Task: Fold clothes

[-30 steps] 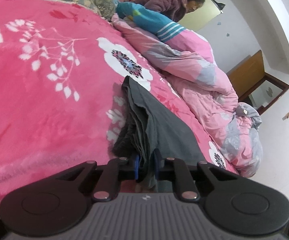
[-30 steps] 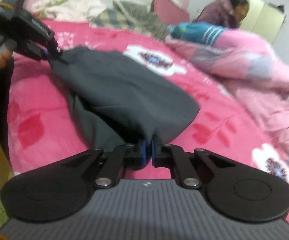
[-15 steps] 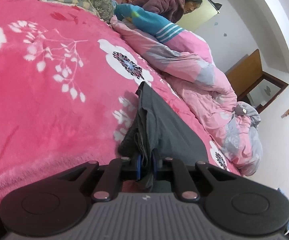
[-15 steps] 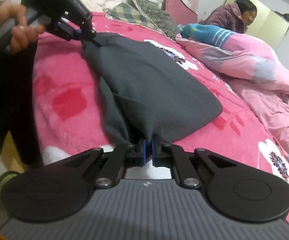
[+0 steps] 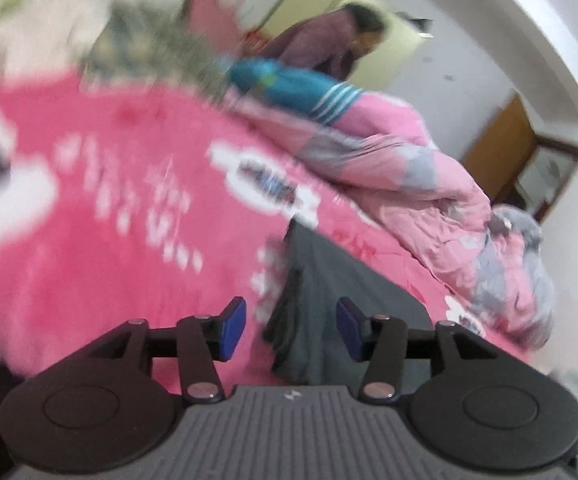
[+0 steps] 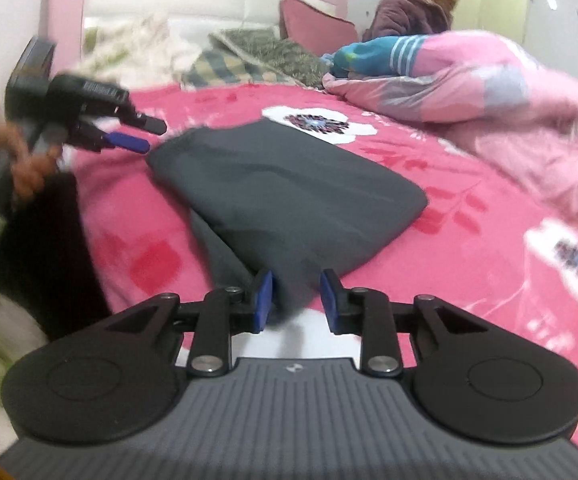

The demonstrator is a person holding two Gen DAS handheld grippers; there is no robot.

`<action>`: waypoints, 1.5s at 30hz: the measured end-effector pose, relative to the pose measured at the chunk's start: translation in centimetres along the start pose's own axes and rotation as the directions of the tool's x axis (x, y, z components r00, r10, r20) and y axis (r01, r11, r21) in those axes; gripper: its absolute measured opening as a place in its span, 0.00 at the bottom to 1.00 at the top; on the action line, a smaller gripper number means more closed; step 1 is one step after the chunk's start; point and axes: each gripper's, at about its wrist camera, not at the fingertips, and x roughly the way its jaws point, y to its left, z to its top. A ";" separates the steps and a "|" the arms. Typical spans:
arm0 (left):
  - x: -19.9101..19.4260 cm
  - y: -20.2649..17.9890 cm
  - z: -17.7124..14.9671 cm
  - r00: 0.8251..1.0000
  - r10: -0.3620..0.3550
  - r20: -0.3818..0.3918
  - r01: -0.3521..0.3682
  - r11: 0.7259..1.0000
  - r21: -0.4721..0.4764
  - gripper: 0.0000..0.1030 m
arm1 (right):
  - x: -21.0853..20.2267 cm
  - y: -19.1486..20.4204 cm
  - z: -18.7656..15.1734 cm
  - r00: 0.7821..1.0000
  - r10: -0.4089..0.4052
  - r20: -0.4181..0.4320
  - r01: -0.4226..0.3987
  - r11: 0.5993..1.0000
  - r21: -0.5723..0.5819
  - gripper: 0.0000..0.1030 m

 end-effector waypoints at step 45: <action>6.4 -16.8 -7.8 0.971 -0.032 -0.236 0.225 0.447 0.866 0.55 | 3.3 3.8 -1.9 0.992 -0.119 0.035 0.115 0.988 0.100 0.06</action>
